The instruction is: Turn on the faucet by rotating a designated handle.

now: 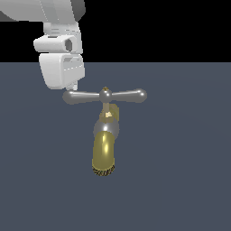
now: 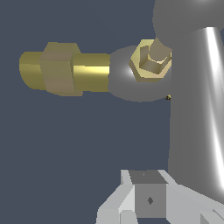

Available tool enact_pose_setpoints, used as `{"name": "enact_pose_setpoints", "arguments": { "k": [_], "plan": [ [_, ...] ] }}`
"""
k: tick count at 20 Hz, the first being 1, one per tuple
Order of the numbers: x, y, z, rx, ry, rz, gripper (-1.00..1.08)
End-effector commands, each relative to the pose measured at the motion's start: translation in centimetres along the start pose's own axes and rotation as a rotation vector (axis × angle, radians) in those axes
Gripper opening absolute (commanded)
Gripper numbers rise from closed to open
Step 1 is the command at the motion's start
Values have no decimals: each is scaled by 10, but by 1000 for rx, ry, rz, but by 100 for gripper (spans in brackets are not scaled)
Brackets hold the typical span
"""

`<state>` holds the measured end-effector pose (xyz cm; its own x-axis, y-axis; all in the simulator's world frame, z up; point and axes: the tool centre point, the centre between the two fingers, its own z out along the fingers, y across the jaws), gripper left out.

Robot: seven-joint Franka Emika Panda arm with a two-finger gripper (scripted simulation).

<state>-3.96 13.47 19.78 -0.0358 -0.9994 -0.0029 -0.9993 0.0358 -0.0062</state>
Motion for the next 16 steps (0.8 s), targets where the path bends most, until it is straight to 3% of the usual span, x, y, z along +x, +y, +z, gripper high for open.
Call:
{"name": "enact_pose_setpoints", "arguments": {
  "k": [1,16],
  "plan": [
    [0,10,0,-7,3,0,-100],
    [-4,48,0,-6,3,0,-100]
  ]
}}
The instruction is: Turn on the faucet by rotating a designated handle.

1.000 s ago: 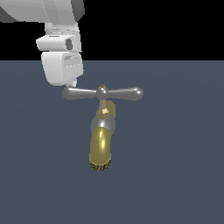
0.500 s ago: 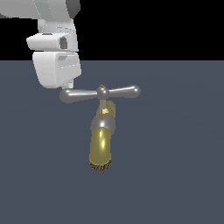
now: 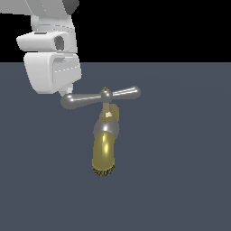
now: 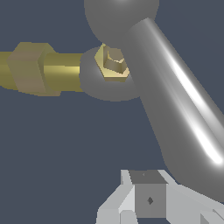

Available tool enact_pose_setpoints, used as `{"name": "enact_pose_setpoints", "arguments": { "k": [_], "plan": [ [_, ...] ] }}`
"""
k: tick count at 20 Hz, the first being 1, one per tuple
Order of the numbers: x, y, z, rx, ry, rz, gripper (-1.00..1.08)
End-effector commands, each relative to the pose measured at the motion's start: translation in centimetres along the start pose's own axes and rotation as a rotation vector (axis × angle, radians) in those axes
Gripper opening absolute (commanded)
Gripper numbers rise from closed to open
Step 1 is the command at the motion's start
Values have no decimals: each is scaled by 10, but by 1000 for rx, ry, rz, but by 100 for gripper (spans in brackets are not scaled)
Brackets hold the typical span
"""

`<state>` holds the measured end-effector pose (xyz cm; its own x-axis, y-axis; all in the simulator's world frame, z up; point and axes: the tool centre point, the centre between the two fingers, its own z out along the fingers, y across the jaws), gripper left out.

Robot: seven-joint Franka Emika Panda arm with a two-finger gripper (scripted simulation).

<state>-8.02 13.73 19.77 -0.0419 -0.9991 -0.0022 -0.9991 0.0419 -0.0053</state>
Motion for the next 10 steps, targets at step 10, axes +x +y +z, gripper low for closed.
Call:
{"name": "enact_pose_setpoints", "arguments": {
  "k": [10],
  "plan": [
    [6,21,0,0,3,0,-100]
  ]
}}
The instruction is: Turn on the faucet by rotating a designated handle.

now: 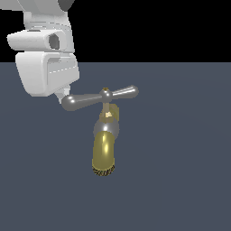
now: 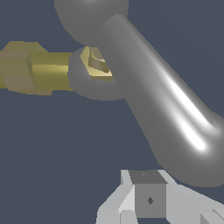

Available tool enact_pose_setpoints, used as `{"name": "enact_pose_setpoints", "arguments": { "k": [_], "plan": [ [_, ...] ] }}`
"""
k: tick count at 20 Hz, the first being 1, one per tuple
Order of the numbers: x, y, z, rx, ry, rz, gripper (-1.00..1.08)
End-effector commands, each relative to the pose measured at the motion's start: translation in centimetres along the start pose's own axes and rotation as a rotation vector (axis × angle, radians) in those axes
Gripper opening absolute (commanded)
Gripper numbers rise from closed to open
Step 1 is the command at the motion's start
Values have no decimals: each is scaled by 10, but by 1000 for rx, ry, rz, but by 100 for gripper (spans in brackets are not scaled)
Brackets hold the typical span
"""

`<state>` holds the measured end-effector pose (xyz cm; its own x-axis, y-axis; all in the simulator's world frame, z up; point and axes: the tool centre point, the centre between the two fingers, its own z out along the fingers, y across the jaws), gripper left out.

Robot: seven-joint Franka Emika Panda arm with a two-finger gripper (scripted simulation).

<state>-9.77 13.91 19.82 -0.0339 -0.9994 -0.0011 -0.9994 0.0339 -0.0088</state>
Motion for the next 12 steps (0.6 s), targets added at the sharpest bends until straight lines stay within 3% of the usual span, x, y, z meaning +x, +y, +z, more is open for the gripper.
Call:
{"name": "enact_pose_setpoints", "arguments": {
  "k": [1,12],
  "plan": [
    [8,6,0,-4,2,8,-100],
    [25,30,0,-5,2,6,-100]
  ]
}}
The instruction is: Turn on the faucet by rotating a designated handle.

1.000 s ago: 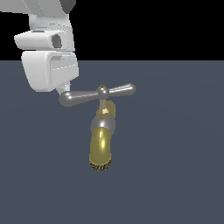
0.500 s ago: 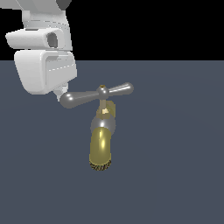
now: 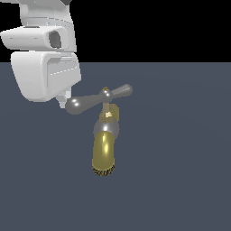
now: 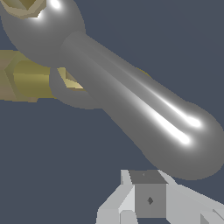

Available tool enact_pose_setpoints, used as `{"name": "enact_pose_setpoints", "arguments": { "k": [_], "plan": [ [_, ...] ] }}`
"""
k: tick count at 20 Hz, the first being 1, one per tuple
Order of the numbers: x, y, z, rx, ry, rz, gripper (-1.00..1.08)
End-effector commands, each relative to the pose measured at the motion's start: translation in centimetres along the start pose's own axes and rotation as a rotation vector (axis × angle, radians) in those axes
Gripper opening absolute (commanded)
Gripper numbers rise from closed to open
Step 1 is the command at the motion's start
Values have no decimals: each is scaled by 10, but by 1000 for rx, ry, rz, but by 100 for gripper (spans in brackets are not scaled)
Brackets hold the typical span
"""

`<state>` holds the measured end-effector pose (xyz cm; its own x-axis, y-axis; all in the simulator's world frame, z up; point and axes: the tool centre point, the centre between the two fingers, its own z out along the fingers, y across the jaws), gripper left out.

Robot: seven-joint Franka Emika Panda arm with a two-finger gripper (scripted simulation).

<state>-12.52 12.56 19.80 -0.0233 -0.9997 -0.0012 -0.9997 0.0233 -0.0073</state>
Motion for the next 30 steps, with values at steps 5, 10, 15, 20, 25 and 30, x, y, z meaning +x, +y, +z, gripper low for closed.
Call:
{"name": "enact_pose_setpoints", "arguments": {
  "k": [5,10,15,20,25,30],
  "plan": [
    [18,14,0,-5,2,16,-100],
    [26,25,0,-6,2,15,-100],
    [34,37,0,-6,1,14,-100],
    [31,43,0,-4,1,-2,-100],
    [54,45,0,-5,1,1,-100],
    [78,48,0,-6,1,5,-100]
  ]
}}
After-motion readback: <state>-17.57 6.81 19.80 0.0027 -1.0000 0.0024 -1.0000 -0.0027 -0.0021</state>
